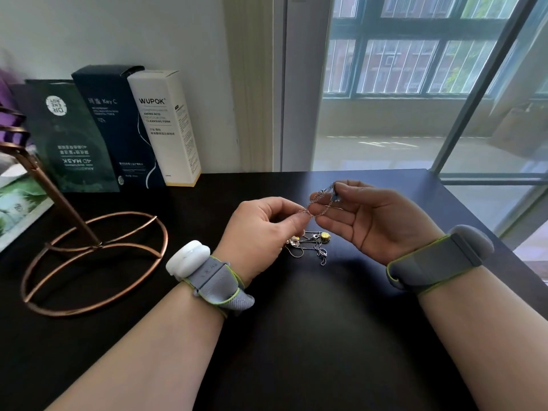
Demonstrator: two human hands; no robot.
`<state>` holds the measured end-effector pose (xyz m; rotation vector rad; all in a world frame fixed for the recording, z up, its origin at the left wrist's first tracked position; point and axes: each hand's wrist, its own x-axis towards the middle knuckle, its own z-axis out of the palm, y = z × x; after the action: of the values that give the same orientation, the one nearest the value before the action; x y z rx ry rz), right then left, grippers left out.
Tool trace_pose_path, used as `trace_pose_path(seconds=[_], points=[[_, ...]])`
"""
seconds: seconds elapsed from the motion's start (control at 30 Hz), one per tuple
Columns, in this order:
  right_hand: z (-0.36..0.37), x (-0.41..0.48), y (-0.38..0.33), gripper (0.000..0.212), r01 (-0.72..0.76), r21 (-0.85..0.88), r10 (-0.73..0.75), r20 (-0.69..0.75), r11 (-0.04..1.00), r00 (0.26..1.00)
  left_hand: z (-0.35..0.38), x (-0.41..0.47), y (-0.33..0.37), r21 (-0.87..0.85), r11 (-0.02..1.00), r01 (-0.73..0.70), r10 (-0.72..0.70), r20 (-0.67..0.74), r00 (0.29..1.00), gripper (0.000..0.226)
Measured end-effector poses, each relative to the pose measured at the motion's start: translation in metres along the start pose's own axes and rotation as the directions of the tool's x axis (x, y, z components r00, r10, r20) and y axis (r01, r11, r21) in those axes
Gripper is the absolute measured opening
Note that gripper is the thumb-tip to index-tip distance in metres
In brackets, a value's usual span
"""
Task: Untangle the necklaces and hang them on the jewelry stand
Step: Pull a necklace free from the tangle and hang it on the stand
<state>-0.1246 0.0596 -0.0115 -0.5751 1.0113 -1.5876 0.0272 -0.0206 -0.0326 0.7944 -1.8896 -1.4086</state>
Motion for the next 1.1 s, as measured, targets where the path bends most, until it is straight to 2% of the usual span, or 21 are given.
trace_pose_path(seconds=[0.1,0.43,0.67,0.8,0.93,1.1], points=[[-0.002,0.000,0.000,0.011,-0.016,-0.001,0.016,-0.055,1.000,0.998,-0.002,0.000,0.001,0.014,1.000,0.006,-0.006,-0.058,0.998,0.012],[-0.005,0.001,0.000,0.030,-0.035,-0.137,0.018,-0.123,0.990,0.992,-0.008,0.001,-0.004,0.082,0.996,0.029,-0.016,-0.161,0.987,0.012],[-0.005,0.001,0.005,0.031,0.058,-0.383,-0.135,-0.176,0.922,0.975,-0.010,0.003,-0.004,0.033,0.998,0.053,-0.047,-0.176,0.983,0.009],[-0.004,0.002,0.009,0.030,0.092,-0.504,-0.197,-0.159,0.859,0.967,-0.009,0.002,-0.004,0.073,0.997,0.037,-0.025,-0.155,0.988,0.010],[-0.003,0.001,0.009,0.031,0.126,-0.502,-0.228,-0.147,0.856,0.962,-0.011,0.004,-0.004,0.042,0.998,0.036,-0.029,-0.162,0.986,0.010],[-0.002,0.000,0.006,0.030,0.183,-0.393,-0.254,-0.136,0.901,0.958,-0.011,0.003,-0.006,0.088,0.996,0.025,-0.013,-0.132,0.991,0.011]])
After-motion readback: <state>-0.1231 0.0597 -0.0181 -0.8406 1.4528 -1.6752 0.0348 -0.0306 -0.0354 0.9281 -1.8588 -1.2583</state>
